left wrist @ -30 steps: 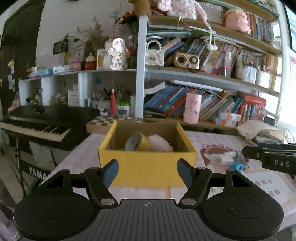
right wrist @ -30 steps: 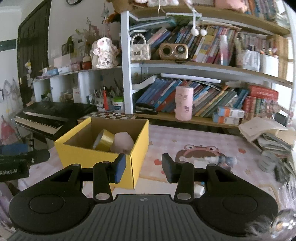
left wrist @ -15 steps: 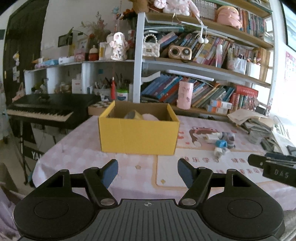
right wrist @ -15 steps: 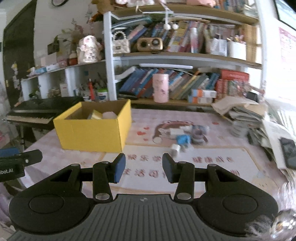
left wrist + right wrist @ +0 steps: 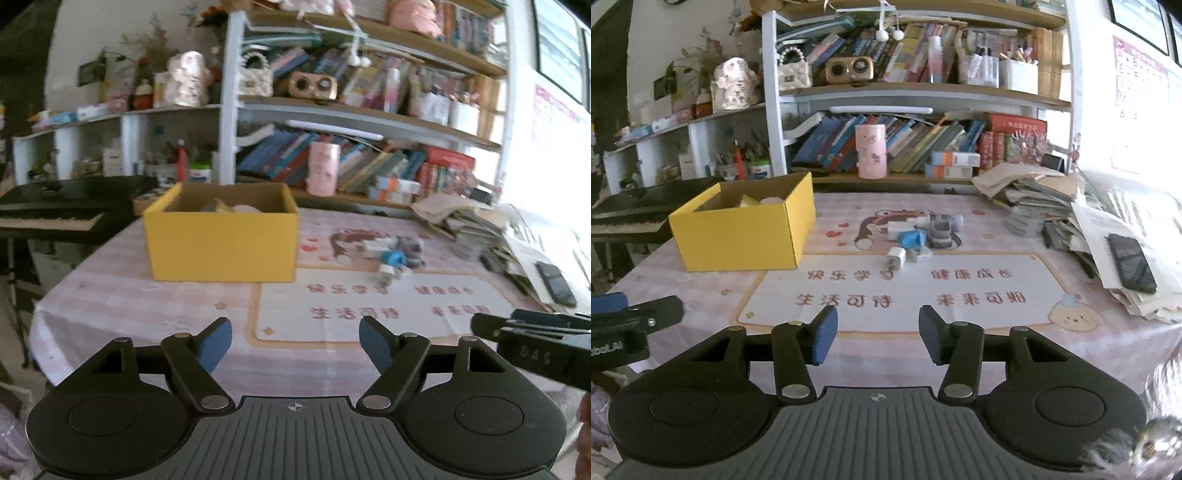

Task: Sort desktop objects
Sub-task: 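Move both tools toward the small items on the printed mat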

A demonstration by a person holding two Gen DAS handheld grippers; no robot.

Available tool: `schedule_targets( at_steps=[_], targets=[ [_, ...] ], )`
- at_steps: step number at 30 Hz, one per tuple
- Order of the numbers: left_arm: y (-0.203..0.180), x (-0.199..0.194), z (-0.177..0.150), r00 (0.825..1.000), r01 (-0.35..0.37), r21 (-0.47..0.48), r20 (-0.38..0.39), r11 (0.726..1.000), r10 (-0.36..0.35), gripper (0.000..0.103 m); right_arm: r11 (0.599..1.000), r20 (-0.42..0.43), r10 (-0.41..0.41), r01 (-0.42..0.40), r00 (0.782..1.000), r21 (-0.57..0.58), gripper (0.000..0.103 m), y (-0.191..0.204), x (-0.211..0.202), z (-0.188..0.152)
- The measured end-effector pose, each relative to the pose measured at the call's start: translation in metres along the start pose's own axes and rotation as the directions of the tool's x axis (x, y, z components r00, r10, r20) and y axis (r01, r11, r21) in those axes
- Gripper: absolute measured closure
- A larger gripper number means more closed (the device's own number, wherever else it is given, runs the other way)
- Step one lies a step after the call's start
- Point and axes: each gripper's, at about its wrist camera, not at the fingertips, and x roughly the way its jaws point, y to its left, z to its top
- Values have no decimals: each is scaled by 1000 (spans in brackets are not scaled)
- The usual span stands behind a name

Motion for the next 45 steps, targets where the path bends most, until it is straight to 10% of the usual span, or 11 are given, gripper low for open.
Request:
schedule_targets(
  at_steps=[45],
  targets=[
    [-95,99,17,984,132,85,-132,988,-120,15,992,-108,-108,114,988,51,44,-96,68,16]
  ],
)
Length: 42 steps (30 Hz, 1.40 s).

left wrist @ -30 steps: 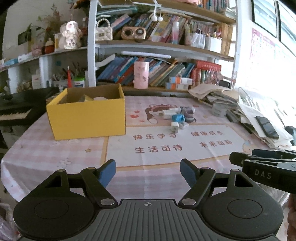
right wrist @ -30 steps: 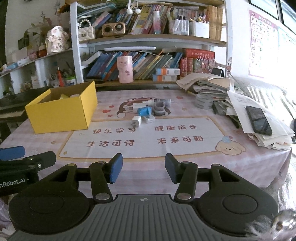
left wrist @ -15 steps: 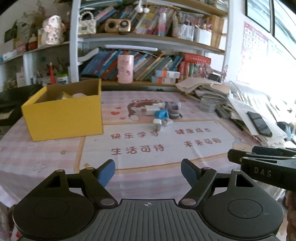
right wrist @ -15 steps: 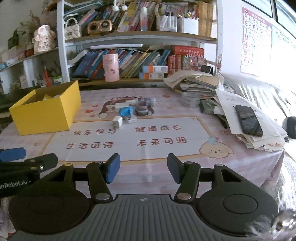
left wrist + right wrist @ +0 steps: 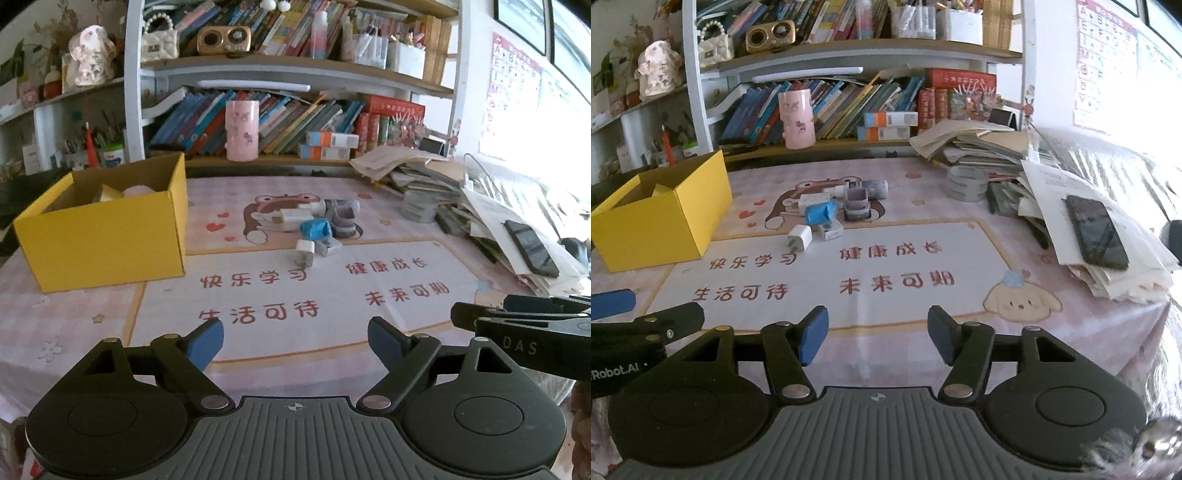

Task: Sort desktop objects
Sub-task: 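Move both tools toward the small items on the printed mat, then grasp the white charger plug with left tool while right tool grasps the blue-capped bottle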

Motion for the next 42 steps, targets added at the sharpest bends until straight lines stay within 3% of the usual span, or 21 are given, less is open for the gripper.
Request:
schedule_targets(
  at_steps=[14,24,35,42],
  targets=[
    [-31,65,25,995,-18,-38,-98,999,14,15,998,-87,53,-55,995,-17,40,-43,66,35],
    [-51,104,41,983,-94,-54,-161,994,85,15,991,-126,130,-134,984,-29,36,-70,113,65],
    [-62,143,59,976,-124,-72,-186,990,109,15,977,-157,194,-205,968,-61,35,-80,163,90],
    [-57,168,67,963,-161,-50,-228,986,145,16,972,-181,210,-224,961,-63,35,-83,185,98]
  ],
)
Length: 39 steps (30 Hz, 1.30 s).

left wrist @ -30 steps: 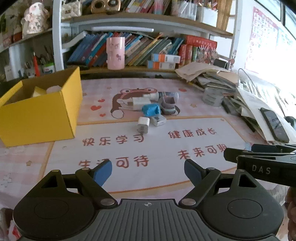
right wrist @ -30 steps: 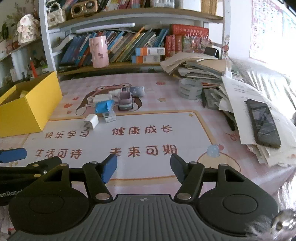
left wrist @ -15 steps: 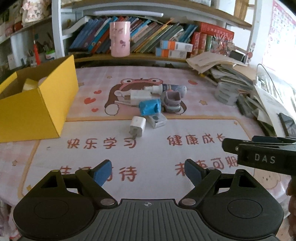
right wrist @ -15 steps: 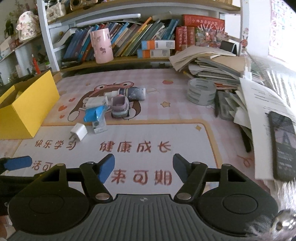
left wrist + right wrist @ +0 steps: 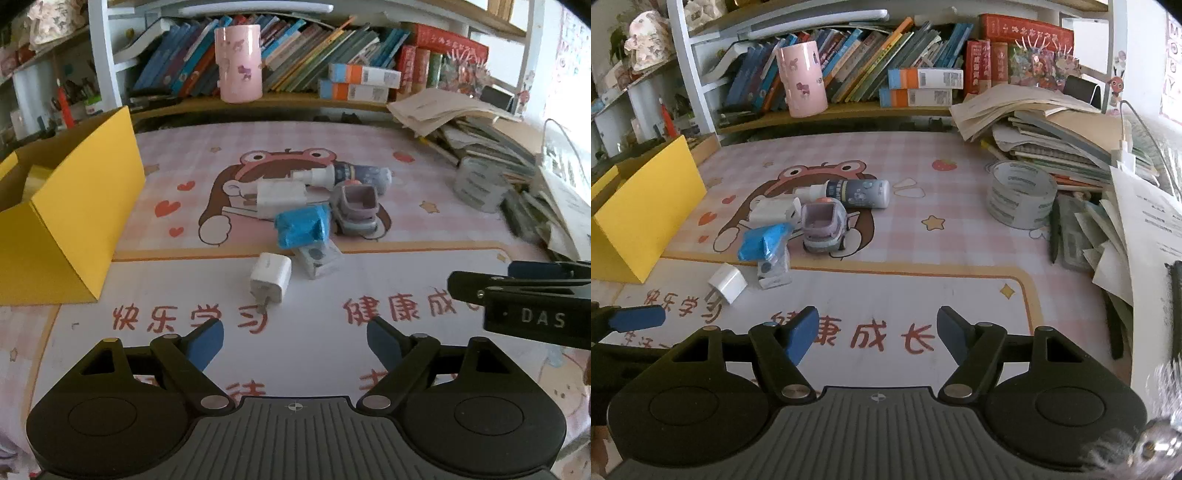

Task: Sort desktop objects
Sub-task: 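Grasp the white charger plug with left tool while right tool grasps the blue-capped bottle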

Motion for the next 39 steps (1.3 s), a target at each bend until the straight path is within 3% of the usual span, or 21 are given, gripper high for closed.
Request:
schedule_targets(
  at_steps=[11,22,28,39],
  targets=[
    [15,29,21,998,-55,11,-15,998,55,32,999,-21,32,-32,999,-15,35,-1,15,8],
    [18,56,25,999,-12,22,-52,1000,13,78,997,-5,48,-49,999,-57,35,8,18,15],
    [33,40,22,1000,-23,-59,-22,998,21,79,994,-16,78,-79,997,-81,35,17,24,19],
    [56,-20,-4,1000,-25,-220,-4,975,24,79,948,-2,210,-205,978,-245,37,66,61,31]
  ],
)
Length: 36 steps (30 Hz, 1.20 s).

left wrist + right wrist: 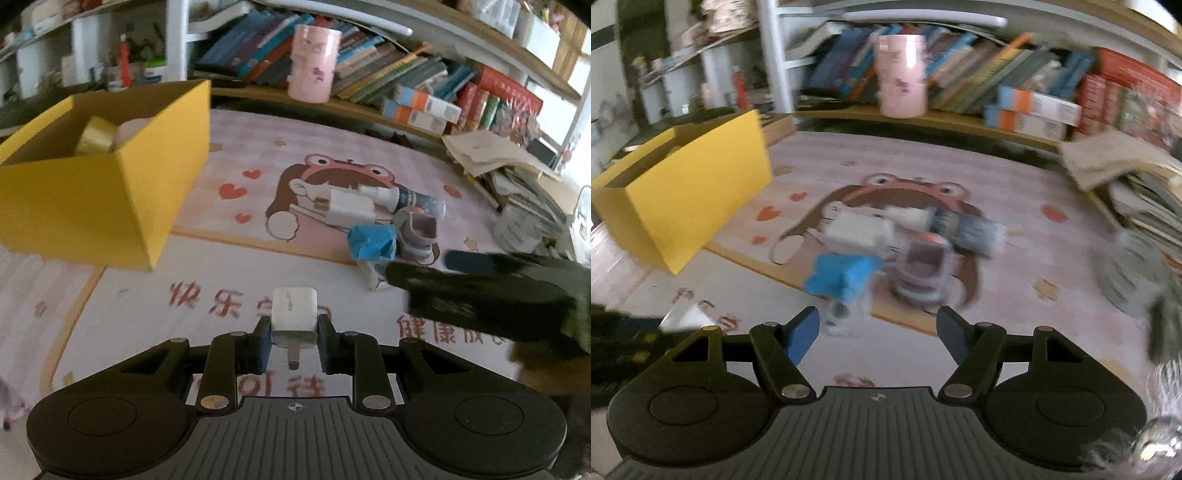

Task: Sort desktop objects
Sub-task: 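Grasp the white charger plug with left tool while right tool grasps the blue-capped bottle, then lift and carry the white plug and blue-capped bottle toward the yellow box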

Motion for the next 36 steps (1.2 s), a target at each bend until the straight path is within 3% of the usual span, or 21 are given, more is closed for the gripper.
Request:
schedule_targets(
  at_steps=[4,9,13,14,25,36],
  targets=[
    [5,-12,-5,1000,-21,-40,11,999,22,79,998,13,12,-11,1000,-62,37,13,17,9],
    [12,-22,-8,999,-42,-74,18,996,43,79,998,-7,-2,1,1000,-59,39,16,39,14],
    [14,-26,-9,999,-44,-80,26,996,47,79,998,-17,-19,18,1000,-57,59,13,48,15],
    [14,-27,-10,999,-43,-79,30,996,45,79,998,-13,-24,23,1000,-58,60,12,48,15],
    [10,-36,-8,997,0,-38,79,999,3,79,999,61,-31,31,998,-7,64,6,9,14],
    [21,-51,-15,990,77,1,115,997,-77,79,998,104,-64,62,993,26,65,24,-45,-3]
  ],
)
